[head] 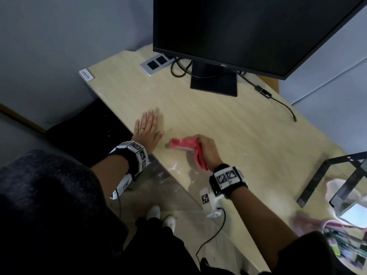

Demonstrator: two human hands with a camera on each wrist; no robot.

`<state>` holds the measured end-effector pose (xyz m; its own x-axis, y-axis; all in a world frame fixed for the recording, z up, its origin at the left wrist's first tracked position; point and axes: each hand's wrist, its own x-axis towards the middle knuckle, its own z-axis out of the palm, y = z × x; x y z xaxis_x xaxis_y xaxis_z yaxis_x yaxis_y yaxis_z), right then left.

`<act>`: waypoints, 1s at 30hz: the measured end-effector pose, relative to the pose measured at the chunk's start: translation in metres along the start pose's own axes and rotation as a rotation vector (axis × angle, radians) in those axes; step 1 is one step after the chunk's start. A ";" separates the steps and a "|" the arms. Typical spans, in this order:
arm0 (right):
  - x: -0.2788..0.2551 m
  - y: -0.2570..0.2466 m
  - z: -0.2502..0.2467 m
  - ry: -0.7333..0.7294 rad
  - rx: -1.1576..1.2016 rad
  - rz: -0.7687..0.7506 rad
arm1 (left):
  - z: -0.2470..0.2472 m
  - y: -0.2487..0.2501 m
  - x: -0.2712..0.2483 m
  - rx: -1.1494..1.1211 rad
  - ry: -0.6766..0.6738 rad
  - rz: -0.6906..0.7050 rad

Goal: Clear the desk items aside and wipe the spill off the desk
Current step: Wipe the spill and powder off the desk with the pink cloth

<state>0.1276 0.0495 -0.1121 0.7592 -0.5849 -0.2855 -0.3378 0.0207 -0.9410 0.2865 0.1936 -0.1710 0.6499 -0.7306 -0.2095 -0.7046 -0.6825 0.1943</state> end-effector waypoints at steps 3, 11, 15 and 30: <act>0.015 -0.018 -0.012 0.043 0.174 -0.069 | -0.001 0.008 -0.005 -0.003 0.018 0.012; 0.019 0.018 0.026 0.037 -0.286 -0.073 | -0.001 0.016 -0.014 -0.081 -0.137 0.054; -0.006 0.037 0.045 -0.029 -0.339 -0.272 | -0.005 0.011 -0.014 -0.132 -0.164 0.065; -0.080 0.032 -0.008 -0.241 -0.057 0.049 | -0.014 0.027 -0.023 -0.202 -0.219 0.025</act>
<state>0.0521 0.0903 -0.1178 0.8496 -0.3744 -0.3716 -0.4028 -0.0056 -0.9153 0.2569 0.1914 -0.1474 0.5406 -0.7403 -0.3996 -0.6342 -0.6707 0.3846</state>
